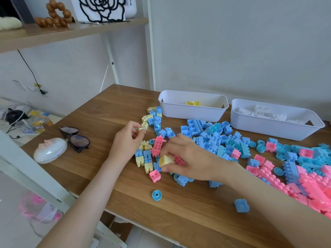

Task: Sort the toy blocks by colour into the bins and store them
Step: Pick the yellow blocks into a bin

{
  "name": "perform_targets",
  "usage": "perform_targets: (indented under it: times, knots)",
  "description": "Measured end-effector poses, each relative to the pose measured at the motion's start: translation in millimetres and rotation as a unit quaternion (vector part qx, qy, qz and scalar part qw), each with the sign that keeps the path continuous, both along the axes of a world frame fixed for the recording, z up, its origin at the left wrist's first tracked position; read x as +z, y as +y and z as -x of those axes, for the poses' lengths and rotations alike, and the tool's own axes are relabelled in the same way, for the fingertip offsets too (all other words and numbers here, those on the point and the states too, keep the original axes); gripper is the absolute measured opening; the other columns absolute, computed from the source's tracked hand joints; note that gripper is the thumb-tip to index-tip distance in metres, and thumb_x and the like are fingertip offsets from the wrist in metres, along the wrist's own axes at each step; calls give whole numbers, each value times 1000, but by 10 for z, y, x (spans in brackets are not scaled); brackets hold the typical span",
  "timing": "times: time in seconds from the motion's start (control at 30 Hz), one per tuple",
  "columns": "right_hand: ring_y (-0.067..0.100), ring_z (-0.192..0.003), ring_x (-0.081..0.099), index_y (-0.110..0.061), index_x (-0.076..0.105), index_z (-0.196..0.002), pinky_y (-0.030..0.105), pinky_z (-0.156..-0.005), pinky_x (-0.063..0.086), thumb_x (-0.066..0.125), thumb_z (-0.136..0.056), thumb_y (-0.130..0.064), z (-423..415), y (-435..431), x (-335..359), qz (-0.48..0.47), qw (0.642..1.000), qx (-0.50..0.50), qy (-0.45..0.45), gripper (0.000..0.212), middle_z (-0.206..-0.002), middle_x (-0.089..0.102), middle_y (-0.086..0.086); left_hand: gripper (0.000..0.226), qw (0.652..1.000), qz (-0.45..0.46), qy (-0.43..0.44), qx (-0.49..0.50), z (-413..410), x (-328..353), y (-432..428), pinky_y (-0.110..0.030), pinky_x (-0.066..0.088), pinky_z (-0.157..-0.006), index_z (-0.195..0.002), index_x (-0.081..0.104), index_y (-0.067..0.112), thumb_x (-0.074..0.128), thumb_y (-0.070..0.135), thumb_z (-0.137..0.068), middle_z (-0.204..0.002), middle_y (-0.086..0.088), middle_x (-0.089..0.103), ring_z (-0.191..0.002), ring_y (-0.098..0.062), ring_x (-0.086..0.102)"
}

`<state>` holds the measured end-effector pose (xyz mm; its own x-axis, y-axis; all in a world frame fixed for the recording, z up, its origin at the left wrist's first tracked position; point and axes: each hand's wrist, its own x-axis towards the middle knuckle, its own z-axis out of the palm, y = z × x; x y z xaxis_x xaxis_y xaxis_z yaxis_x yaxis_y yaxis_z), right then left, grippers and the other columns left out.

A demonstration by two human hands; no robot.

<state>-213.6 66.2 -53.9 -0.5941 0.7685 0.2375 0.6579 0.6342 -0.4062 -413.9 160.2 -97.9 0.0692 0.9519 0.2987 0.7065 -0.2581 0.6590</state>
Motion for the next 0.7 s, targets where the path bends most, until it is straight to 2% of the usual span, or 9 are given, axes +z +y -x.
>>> perform_targets:
  times: [0.1,0.2,0.3,0.37,0.5,0.63,0.7]
  knots:
    - [8,-86,38,-17,63,-101,13,-80,33,56,-84,-46,-104,212,60,-51,995,-73,48,35,-88,50,-5,16,1000,-1,-4,-9,8,1,-9,-22,45,-71,-103,56,19,58,31,-92,-88,6,59,-83,-7,56]
    - [8,-75,43,-16,60,-98,22,-71,40,57,-90,-32,-364,534,178,-82,968,-208,113,18,-82,54,-2,12,999,15,-8,-27,3,-11,-27,-24,47,-74,-101,57,22,57,30,-92,-87,8,59,-84,-5,56]
    - [7,-59,41,-16,60,-95,20,-56,30,56,-91,-34,-664,847,250,-74,933,-316,155,19,-65,47,-2,10,999,20,-11,-28,-1,-10,-15,-25,48,-75,-100,56,25,57,31,-92,-88,8,60,-85,-4,57]
    - [15,-64,42,-16,60,-96,26,-59,28,55,-91,-36,-821,1010,239,-68,916,-369,141,22,-66,45,-1,11,999,21,-10,-27,7,-15,-7,-25,49,-75,-101,57,24,56,31,-93,-88,8,60,-85,-4,57]
    - [25,-77,50,-14,57,-99,29,-65,32,52,-91,-40,-968,1242,198,-26,901,-414,125,28,-80,54,6,11,999,19,-8,-24,16,-27,11,-22,48,-73,-101,57,24,56,31,-92,-87,10,59,-84,-3,57]
    - [28,-85,57,-13,57,-99,33,-73,37,50,-92,-41,-895,1328,154,-20,907,-410,92,30,-85,59,6,12,1000,18,-7,-20,13,-31,18,-19,46,-70,-101,57,23,57,30,-92,-86,11,59,-82,0,55]
    - [26,-88,58,-13,56,-108,30,-74,35,50,-94,-37,-822,1304,145,-8,916,-390,88,29,-85,62,6,13,1000,18,-9,-18,13,-32,22,-16,44,-69,-103,57,23,57,30,-92,-88,10,59,-82,1,55]
